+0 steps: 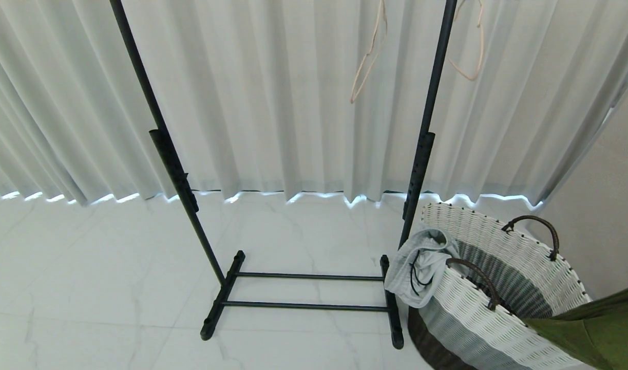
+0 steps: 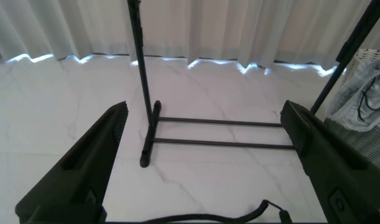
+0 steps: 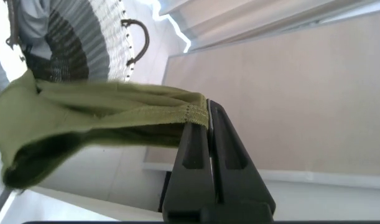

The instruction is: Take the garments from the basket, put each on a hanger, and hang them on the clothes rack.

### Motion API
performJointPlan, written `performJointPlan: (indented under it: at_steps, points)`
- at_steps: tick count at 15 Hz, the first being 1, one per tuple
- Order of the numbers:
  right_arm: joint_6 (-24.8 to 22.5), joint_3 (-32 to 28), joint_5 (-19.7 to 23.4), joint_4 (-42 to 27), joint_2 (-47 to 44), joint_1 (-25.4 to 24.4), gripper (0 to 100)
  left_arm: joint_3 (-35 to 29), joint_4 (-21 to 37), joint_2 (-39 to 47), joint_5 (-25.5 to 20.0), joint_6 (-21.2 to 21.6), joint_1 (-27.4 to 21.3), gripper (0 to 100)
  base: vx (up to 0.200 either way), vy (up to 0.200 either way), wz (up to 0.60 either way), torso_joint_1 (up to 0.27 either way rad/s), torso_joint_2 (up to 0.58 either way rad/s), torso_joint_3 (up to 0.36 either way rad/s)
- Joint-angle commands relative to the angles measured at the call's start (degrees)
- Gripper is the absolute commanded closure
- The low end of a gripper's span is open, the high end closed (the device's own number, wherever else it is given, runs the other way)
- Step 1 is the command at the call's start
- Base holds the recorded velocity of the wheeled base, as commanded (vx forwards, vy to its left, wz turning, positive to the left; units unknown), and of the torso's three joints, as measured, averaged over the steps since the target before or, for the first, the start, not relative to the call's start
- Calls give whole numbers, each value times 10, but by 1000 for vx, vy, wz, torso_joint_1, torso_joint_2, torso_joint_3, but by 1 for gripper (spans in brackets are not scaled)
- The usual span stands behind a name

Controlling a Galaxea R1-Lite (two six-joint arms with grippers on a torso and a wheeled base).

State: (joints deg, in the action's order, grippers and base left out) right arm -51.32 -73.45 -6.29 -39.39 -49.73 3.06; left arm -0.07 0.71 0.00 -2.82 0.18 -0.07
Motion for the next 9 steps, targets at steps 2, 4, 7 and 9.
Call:
performJointPlan:
  at_steps: [2,4,7,9]
  points:
    - [0,2,1,-1,-2,0,100,0,-1,0,0,0,0,0,0,200,0,7,0,5]
    - [0,1,1,-1,-4,-1,100,1,-1,0,0,0,0,0,0,200,0,0,5,5]
    - [0,2,1,-1,-5,-1,100,0,-1,0,0,0,0,0,0,200,0,5,4,5]
    - [0,2,1,-1,-6,-1,100,0,0,0,0,3,0,0,0,100,0,1,4,1]
